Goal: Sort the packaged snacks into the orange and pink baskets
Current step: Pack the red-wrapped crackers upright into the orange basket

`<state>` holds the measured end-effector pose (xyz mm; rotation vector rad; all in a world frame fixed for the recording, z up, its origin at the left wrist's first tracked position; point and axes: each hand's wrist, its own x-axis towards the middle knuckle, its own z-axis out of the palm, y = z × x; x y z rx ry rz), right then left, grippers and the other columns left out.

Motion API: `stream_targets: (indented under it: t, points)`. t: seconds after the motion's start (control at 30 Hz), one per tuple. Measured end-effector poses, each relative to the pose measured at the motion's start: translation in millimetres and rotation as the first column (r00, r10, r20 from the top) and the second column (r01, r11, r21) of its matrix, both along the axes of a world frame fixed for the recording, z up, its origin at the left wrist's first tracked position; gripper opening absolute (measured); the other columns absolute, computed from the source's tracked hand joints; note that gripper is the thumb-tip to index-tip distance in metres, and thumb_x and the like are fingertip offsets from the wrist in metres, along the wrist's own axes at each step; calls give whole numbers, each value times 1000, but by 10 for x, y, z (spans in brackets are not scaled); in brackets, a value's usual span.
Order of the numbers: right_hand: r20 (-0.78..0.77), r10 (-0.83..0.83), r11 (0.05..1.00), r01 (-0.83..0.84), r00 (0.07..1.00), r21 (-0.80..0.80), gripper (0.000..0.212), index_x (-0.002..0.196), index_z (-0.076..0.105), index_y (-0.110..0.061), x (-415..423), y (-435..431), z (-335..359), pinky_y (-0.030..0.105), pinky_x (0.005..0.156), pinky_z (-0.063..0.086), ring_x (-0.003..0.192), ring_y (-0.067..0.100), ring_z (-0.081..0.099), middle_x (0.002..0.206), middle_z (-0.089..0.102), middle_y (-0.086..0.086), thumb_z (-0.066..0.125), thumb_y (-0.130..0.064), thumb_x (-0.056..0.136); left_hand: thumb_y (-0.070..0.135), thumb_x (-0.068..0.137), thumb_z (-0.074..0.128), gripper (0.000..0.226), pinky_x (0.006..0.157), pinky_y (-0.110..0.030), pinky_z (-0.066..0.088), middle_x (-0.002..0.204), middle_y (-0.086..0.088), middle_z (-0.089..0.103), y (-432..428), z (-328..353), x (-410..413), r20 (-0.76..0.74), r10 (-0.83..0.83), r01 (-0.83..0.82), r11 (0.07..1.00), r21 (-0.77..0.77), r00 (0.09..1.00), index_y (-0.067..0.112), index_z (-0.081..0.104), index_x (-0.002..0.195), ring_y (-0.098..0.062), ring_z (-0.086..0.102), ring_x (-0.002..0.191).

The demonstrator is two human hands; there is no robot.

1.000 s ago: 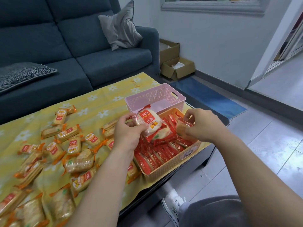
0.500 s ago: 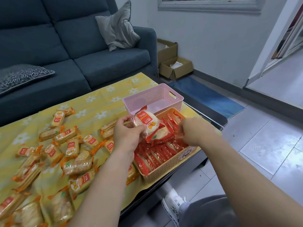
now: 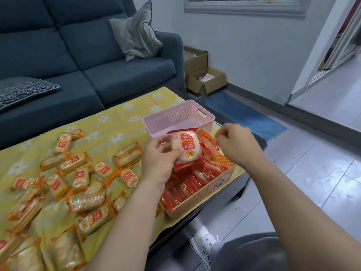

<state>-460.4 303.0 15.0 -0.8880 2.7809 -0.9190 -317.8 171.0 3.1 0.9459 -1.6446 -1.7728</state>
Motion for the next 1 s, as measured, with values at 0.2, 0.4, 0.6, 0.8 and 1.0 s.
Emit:
stream_targets:
  t: [0.2, 0.4, 0.6, 0.8, 1.0]
  points:
    - [450, 127, 968, -13, 884, -249, 38, 87, 62, -34, 297, 88, 364, 42, 73, 65, 80, 21, 75, 93, 73, 1, 44, -67, 94, 5, 77, 85, 39, 67, -24, 59, 97, 6, 73, 373, -22, -174, -91, -94, 72, 973, -221, 991, 25, 61, 100, -9, 73, 88]
    - [315, 53, 971, 25, 948, -238, 14, 98, 68, -27, 95, 147, 240, 43, 71, 64, 77, 16, 73, 88, 72, -4, 65, -39, 93, 1, 85, 76, 38, 82, -20, 56, 112, 4, 72, 477, 14, -220, -54, -376, 355, 906, -230, 925, 19, 63, 116, -9, 70, 104]
    - [120, 62, 985, -41, 991, -170, 23, 118, 69, -24, -169, 271, 78, 21, 65, 47, 95, 12, 61, 107, 65, -8, 63, -24, 96, 35, 85, 70, 51, 99, -38, 46, 130, 7, 58, 15, -23, -77, 544, 86, 350, 680, -644, 835, 33, 53, 133, -21, 53, 123]
    - [83, 98, 995, -99, 992, 13, 24, 113, 70, -26, -181, 146, -38, 23, 62, 55, 80, 11, 68, 102, 70, -6, 59, -23, 92, 47, 71, 85, 85, 101, -44, 47, 135, 3, 52, -56, -167, -91, 608, -3, 411, 740, -533, 794, 30, 42, 142, -22, 55, 119]
    - [118, 87, 988, -101, 989, 118, 23, 118, 63, -22, -179, 116, -99, 28, 66, 60, 88, 17, 67, 107, 68, -1, 61, -25, 96, 20, 73, 87, 59, 82, -33, 50, 113, 0, 54, -122, -115, -81, 412, 6, 208, 856, -473, 911, 29, 58, 124, -16, 58, 94]
